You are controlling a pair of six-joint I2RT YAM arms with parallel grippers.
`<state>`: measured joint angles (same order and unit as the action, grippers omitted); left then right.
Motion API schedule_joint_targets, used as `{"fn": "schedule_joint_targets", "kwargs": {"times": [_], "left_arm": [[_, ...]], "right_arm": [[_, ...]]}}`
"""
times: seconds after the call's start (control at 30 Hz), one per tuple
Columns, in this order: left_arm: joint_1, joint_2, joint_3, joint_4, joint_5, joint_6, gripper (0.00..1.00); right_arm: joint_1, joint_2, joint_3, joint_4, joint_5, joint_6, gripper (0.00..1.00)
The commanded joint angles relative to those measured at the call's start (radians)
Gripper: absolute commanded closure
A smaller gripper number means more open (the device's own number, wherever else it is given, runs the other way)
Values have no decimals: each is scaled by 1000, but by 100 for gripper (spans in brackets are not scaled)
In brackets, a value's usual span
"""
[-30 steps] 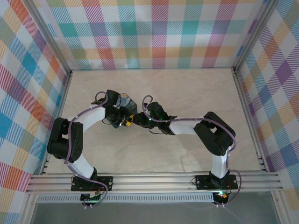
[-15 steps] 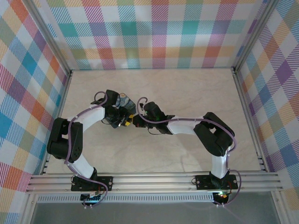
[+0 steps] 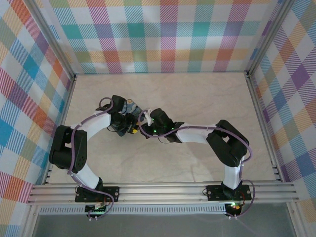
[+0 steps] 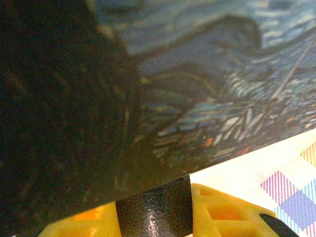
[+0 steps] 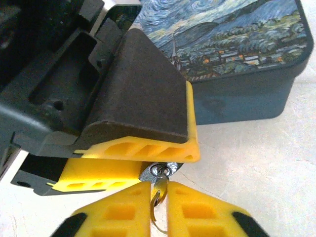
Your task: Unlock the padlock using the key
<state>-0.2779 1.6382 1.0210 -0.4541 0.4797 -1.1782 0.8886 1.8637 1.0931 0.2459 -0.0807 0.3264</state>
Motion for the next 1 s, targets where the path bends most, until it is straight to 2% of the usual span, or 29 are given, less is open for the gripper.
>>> {"fn": "schedule_joint_targets", "kwargs": {"times": [0.0, 0.27, 0.5, 0.6, 0.77, 0.97], "left_arm": [[3, -33, -21, -55, 58, -54, 95], [3, -38, -31, -34, 56, -75, 95], [3, -43, -42, -25, 57, -85, 96], [3, -41, -39, -27, 63, -86, 97], [3, -47, -26, -57, 54, -76, 97], [3, -52, -32, -55, 44, -94, 96]], "right_arm": [[-6, 23, 9, -15, -60, 112, 82], [-5, 55, -19, 58, -80, 285, 81], [-3, 58, -21, 94, -89, 293, 90], [15, 53, -23, 94, -78, 193, 92], [62, 27, -16, -17, 96, -188, 97], [86, 32, -14, -25, 222, -483, 100]]}}
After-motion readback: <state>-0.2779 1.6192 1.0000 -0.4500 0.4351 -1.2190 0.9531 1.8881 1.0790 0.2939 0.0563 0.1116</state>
